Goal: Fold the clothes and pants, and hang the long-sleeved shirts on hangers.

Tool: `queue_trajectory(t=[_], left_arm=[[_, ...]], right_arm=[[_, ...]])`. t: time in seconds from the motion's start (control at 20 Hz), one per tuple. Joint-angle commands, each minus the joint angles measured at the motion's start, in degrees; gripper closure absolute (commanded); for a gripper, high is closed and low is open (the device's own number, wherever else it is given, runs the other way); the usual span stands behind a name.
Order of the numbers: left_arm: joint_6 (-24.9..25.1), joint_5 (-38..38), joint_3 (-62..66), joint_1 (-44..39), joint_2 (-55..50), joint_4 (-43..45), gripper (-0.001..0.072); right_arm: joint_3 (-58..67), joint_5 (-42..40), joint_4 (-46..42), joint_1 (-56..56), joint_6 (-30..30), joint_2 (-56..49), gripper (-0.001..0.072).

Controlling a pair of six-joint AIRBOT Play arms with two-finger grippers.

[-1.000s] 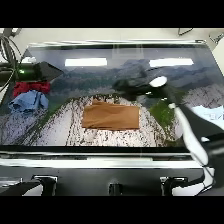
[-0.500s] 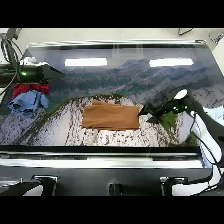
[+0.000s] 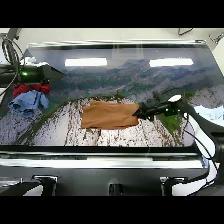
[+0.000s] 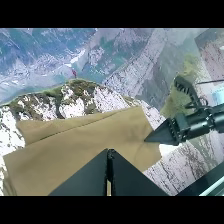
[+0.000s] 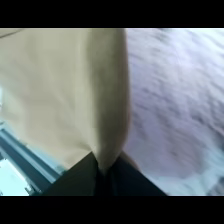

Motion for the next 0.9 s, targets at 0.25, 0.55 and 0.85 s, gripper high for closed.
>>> queue_trajectory(t=[0.25,0.55,0.85], left_arm=[[0.0,0.3,0.0,0.0,0.0,0.0,0.0683],[0.0,0.3,0.0,0.0,0.0,0.0,0.0683],[0.0,0.3,0.0,0.0,0.0,0.0,0.0683]], right_arm=[[26.2,10.6,-3.8,-14.9,6.3,3.2,0.0675],[37.8,16.1,-9.0,-36.4,14.7,5.3,0.0675],[38.6,15.1,-10.5,-52.0,20.9,9.2,0.0674]])
